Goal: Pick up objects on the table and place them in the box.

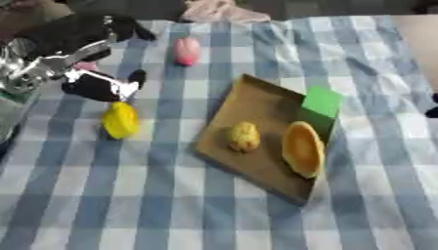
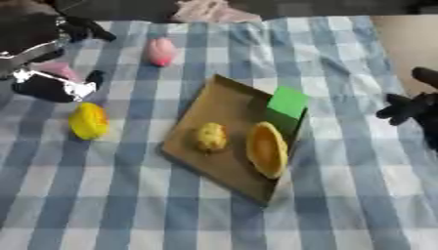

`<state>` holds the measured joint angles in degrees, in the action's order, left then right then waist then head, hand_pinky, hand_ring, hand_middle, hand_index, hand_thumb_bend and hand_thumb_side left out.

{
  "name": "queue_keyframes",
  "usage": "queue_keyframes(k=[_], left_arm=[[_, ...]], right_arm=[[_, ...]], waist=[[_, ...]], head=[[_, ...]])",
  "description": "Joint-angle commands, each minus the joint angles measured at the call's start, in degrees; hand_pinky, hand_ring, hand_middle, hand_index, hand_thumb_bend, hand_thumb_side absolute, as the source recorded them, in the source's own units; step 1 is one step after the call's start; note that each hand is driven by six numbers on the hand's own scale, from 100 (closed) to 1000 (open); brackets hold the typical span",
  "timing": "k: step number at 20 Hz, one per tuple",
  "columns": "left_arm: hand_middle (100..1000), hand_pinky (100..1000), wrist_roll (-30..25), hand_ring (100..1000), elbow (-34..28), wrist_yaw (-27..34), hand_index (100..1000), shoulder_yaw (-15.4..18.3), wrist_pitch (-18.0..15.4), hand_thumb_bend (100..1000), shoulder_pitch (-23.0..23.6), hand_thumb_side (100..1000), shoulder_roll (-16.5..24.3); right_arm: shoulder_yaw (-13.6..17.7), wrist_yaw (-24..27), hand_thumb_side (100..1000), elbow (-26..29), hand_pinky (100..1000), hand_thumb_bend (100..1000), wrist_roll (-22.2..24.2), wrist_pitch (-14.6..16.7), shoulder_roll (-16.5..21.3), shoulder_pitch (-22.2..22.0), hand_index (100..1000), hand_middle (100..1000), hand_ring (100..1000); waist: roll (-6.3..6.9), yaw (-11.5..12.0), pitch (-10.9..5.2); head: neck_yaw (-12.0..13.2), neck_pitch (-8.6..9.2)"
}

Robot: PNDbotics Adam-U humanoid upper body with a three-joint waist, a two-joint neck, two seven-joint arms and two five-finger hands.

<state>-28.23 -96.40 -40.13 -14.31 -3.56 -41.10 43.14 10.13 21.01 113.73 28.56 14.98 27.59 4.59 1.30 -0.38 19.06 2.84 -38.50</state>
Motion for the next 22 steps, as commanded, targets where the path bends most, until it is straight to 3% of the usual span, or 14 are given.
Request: queue_keyframes(k=[1, 6, 11, 15, 22], left_arm=[[811, 876, 0.34, 870, 0.42, 1.71, 925, 0.07, 0.55, 200, 0.19, 459, 5.08], [819, 883, -0.43, 877, 1.12, 2.92, 929, -1.97, 0.13, 269, 1.42, 518, 9.25], [819, 883, -1.2, 878, 1.88, 2.74, 929, -2.71, -0.35, 273, 0.99, 522, 9.5], [813, 882, -3.35, 878, 4.57, 2.8, 926, -4.11, -0.88, 357, 0.19, 736, 8.91], [790, 874, -5.71, 859, 7.18, 1.91, 920, -4.59, -2.82, 427, -0.27, 791, 8.13]], right_arm=[[0.16, -0.23, 470, 0.86, 980, 100, 0.16, 0.24, 1.73, 0.54, 969, 565, 725], [0.06, -0.41, 470, 0.86, 981, 100, 0.26, 0.0, 1.72, 0.7, 969, 564, 724], [-0.04, -0.43, 470, 0.86, 981, 100, 0.45, -0.15, 1.62, 0.82, 969, 565, 724], [-0.07, -0.69, 473, 0.86, 981, 100, 0.62, -0.27, 1.28, 0.72, 969, 564, 724], [-0.15, -0.9, 478, 0.86, 982, 100, 0.88, -0.44, 0.96, 0.79, 969, 563, 723]], waist=[[0.0, -0.09, -0.87], [0.14, -0.19, -0.7], [0.11, -0.22, -0.64], [-0.01, -0.54, -0.4], [-0.08, -0.63, -0.18]], head=[[0.43, 0.77], [0.57, 1.08], [0.65, 1.32], [0.94, 1.41], [1.06, 1.55]])
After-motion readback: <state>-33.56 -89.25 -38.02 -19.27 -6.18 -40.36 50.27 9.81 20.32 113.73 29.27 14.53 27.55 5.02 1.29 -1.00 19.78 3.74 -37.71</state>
